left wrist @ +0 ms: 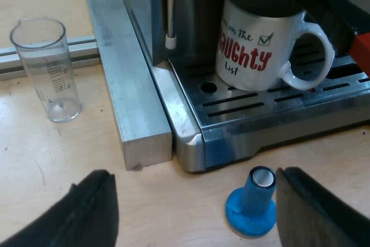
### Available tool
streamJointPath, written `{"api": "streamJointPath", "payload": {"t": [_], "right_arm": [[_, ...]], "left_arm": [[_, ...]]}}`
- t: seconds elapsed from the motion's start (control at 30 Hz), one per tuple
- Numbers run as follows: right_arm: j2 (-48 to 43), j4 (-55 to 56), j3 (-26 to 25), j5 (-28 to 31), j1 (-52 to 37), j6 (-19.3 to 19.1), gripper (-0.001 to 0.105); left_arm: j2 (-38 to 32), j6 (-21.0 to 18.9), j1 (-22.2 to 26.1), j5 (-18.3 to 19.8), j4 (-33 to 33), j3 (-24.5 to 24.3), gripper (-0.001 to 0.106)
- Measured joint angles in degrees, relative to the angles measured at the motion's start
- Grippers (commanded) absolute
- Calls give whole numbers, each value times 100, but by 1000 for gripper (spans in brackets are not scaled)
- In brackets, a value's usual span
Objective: Remove mug from coffee machine
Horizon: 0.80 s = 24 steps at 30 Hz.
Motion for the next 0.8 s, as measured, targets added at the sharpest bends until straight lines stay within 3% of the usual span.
{"api": "streamJointPath", "payload": {"t": [0.1, 0.23, 0.53, 0.6, 0.8], "right_arm": [[204, 129, -283, -14, 0, 23, 56], [656, 162, -604, -207, 189, 94, 56], [1430, 173, -1083, -479, 952, 88, 56], [1643, 173, -1177, -478, 1189, -8, 56], [2057, 173, -1265, -959, 1742, -218, 56]], "left_arm": [[0, 0, 0, 99, 0, -74, 62], [0, -105, 0, 374, -215, -290, 77], [0, -354, -153, 710, -637, -361, 77], [0, -353, -513, 763, -698, -361, 77], [106, -139, -907, 851, -914, -361, 77]]}}
